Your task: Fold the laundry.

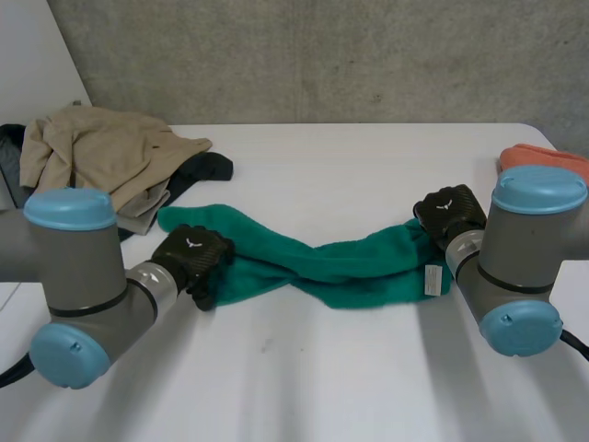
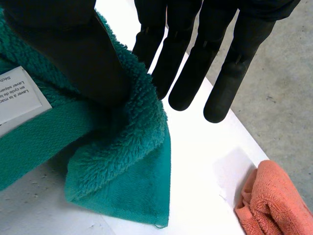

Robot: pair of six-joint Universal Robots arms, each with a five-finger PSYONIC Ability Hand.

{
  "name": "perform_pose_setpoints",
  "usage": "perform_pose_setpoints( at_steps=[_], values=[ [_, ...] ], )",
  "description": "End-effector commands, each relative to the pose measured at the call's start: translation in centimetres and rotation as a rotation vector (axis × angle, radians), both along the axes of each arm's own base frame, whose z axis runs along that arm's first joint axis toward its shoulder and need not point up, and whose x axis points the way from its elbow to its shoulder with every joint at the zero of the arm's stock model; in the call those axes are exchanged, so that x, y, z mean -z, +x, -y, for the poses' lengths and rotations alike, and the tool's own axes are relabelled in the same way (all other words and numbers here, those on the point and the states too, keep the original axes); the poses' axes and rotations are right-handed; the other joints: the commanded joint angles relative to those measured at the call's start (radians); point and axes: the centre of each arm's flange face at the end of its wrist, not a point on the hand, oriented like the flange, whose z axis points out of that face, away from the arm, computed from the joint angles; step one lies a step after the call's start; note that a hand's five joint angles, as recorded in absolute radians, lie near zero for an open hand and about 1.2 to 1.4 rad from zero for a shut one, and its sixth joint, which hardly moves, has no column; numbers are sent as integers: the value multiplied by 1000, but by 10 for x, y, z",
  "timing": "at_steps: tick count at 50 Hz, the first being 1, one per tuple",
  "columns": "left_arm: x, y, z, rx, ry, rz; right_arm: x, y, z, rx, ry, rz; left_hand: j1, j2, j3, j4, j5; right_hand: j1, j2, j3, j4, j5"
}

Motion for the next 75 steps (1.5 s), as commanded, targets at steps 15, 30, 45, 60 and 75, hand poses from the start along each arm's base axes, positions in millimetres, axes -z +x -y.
perform_pose_setpoints(
  at_steps=[15,30,45,60,75],
  values=[
    [18,-20,22,29,-43,-5,4,-1,-3,-14,8,-8,122,124,123,136,139,306,214,204,197,237],
    [14,-28,39,12,-138,-38,4,-3,-2,-13,11,-9,885,887,886,899,902,306,214,204,197,237],
    [3,-31,16,45,-45,-20,-4,-7,1,-12,-1,1,225,226,225,238,242,306,214,204,197,237],
    [13,-40,20,74,-75,26,-2,-6,-1,-18,9,-2,2,3,2,16,19,306,214,204,197,237],
    [14,-50,41,61,-127,28,-1,-9,2,-12,12,-1,626,627,626,639,643,306,214,204,197,237]
  ],
)
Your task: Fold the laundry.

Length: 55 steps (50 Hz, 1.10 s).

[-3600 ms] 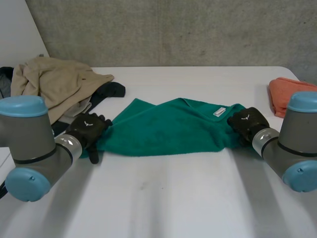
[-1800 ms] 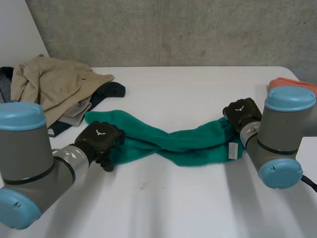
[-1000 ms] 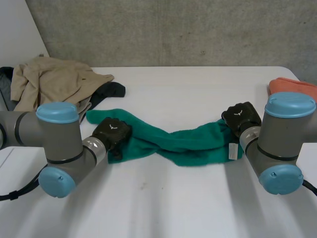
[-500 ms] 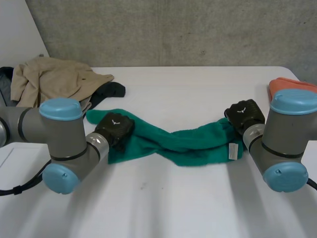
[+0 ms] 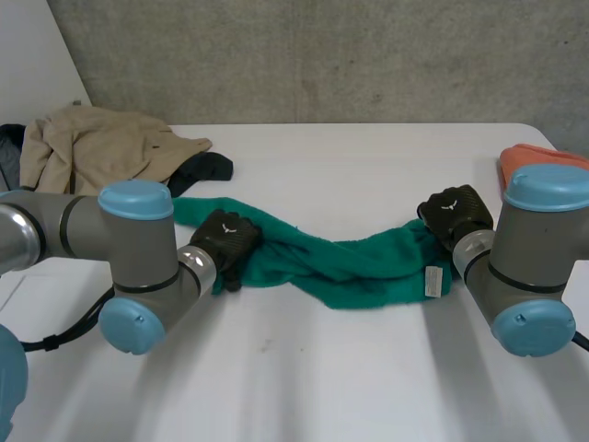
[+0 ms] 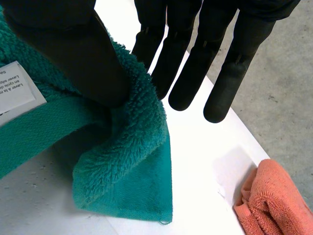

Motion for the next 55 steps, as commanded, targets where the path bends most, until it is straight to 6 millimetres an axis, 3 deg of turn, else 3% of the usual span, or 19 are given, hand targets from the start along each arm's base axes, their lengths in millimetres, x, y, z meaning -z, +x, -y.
perform_pose_setpoints(
  at_steps=[1,5,9,10,13,14,18,21,24,31,35,36,39,40,42,44,48,51,55],
  values=[
    [-7,-1,12,-15,-48,-7,0,-2,2,4,1,1,669,671,671,672,676,306,214,204,197,237],
    [-27,7,16,-53,-93,-6,-4,-6,5,14,-4,-2,764,766,766,767,771,306,214,204,197,237],
    [-68,21,0,-100,-131,-32,-23,-14,4,25,-12,-35,764,766,766,767,771,306,214,204,197,237],
    [-91,28,-9,-109,-162,-63,-39,-19,0,20,-22,-75,764,766,766,767,771,306,214,204,197,237],
    [-130,39,-23,-120,-220,-122,-69,-27,-8,11,-45,-144,764,766,766,767,771,306,214,204,197,237],
    [-153,45,-32,-120,-257,-165,-95,-32,-14,7,-82,-175,764,766,766,767,771,306,214,204,197,237],
    [-199,59,-51,-107,-336,-233,-143,-35,-33,-5,-152,-154,764,766,766,767,771,306,214,204,197,237],
    [-213,71,-54,-126,-321,-221,-154,-39,-44,-26,-114,-164,764,766,766,767,771,306,214,204,197,237],
    [-211,79,-50,-154,-265,-188,-145,-44,-46,-49,-27,-195,764,766,766,767,771,306,214,204,197,237],
    [-158,79,-12,-191,-28,-86,-106,-34,-35,-139,103,-322,764,766,766,767,771,306,214,204,197,237],
    [-137,63,12,-166,-15,-75,-93,-20,-11,-126,59,-316,764,766,766,767,771,306,214,204,197,237],
    [-138,56,28,-166,-70,-101,-93,-12,2,-112,4,-298,764,766,766,767,771,306,214,204,197,237],
    [-154,49,57,-180,-219,-170,-104,-2,24,-73,-118,-264,764,766,766,767,771,306,214,204,197,237],
    [-175,45,76,-191,-351,-238,-123,4,40,-34,-236,-223,764,766,766,767,771,306,214,204,197,237],
    [-206,45,90,-210,-506,-329,-147,8,53,7,-370,-173,764,766,766,767,771,306,214,204,197,237],
    [-252,49,101,-228,-698,-496,-187,13,64,52,-566,-77,764,766,766,767,771,306,214,204,197,237],
    [-309,54,95,-187,-901,-712,-238,16,62,47,-837,52,764,766,766,767,771,306,214,204,197,237],
    [-320,51,85,-148,-919,-749,-255,17,54,-11,-942,75,764,766,766,767,771,306,214,204,197,237],
    [-302,51,77,-150,-822,-695,-235,18,52,-94,-876,33,764,766,766,767,771,306,214,204,197,237]
  ],
)
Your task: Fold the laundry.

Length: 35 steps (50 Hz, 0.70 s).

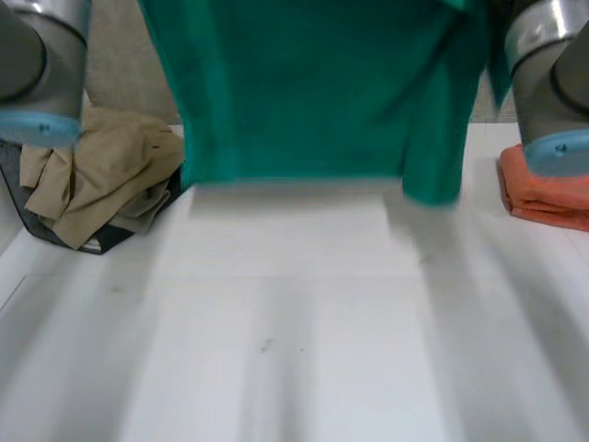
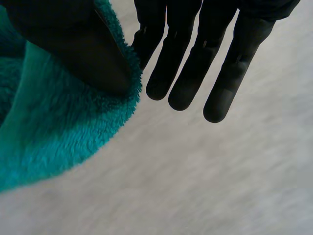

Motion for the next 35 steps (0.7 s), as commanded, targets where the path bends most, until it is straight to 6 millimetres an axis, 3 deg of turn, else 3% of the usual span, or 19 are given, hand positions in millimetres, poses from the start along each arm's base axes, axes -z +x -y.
perform_pose_setpoints(
  at_steps=[1,7,8,11,12,14,15,19,21,22,25,29,35],
  values=[
    [5,3,-17,39,60,10,5,1,-10,-109,-33,-64,229,200,207,201,240,306,214,203,197,199],
    [61,17,-22,8,251,60,65,-5,-13,-134,212,-167,229,200,207,201,240,306,214,203,197,199],
    [80,18,-25,11,305,78,87,-4,-19,-161,296,-212,229,200,207,201,240,306,214,203,197,199],
    [112,19,-32,24,395,106,121,-3,-29,-204,409,-273,229,200,207,201,240,306,214,203,197,199],
    [134,18,-38,34,455,130,142,-2,-37,-235,474,-304,229,200,207,201,240,306,214,203,197,199],
    [156,18,-43,45,511,151,163,-1,-42,-261,529,-325,229,200,207,201,240,306,214,203,197,199],
    [175,17,-48,55,556,172,184,-1,-45,-272,583,-334,229,200,207,201,240,306,214,203,197,199],
    [211,20,-49,48,618,205,226,-3,-46,-265,698,-331,229,200,207,201,240,306,214,203,197,199],
    [218,21,-50,44,632,211,237,-6,-46,-252,739,-317,229,200,207,201,240,306,214,203,197,199],
    [221,24,-50,32,647,213,246,-7,-46,-247,773,-297,229,200,207,201,240,192,100,90,83,85],
    [218,27,-54,24,656,208,253,-9,-46,-247,820,-231,229,200,207,201,240,-363,-455,-465,-472,-470],
    [205,29,-60,26,646,201,245,-15,-41,-234,843,-126,229,200,207,201,240,-525,-617,-627,-634,-632],
    [185,32,-73,42,625,187,204,-39,-36,-194,876,127,229,200,207,201,240,-687,-779,-789,-796,-794]
  ],
)
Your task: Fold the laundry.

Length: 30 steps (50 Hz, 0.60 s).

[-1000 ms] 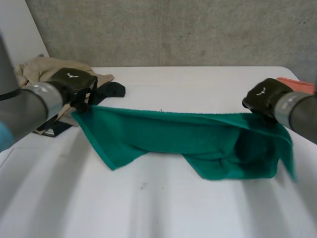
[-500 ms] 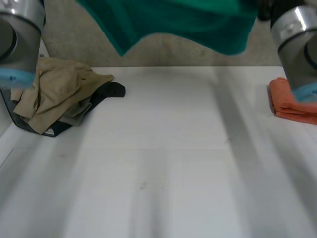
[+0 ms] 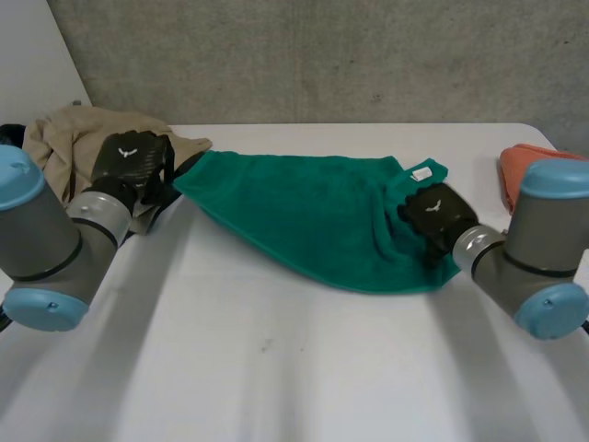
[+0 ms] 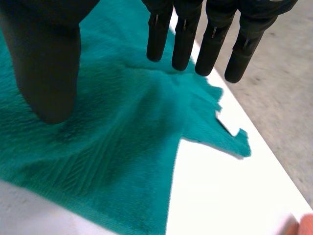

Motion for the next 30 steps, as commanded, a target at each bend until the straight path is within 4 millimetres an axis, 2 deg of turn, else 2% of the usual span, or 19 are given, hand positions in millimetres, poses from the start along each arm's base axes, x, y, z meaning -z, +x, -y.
perform_pose_setpoints(
  at_steps=[1,4,8,13,20,24,30],
  values=[
    [-28,3,-16,17,-29,-27,-43,-30,5,171,95,251,229,199,206,198,239,-53,-46,-53,-47,-25],
    [-32,3,-20,33,-32,-40,-48,-48,4,253,180,316,229,199,206,198,239,-41,-35,-42,-36,-13],
    [-35,3,-21,41,-35,-53,-33,-66,5,303,288,279,229,199,206,198,239,43,50,43,49,71],
    [-39,2,-25,47,-19,-60,-8,-73,0,293,394,177,229,199,206,198,239,111,118,111,117,139],
    [-57,-5,-34,72,-42,-84,16,-62,-9,335,457,283,229,199,206,198,239,24,31,23,29,52],
    [-66,-11,-37,87,-66,-93,17,-52,-20,335,449,316,229,199,206,198,239,6,13,5,11,34],
    [-73,-15,-39,96,-73,-96,18,-41,-24,320,395,340,229,199,206,198,239,14,21,14,20,42]
  ],
)
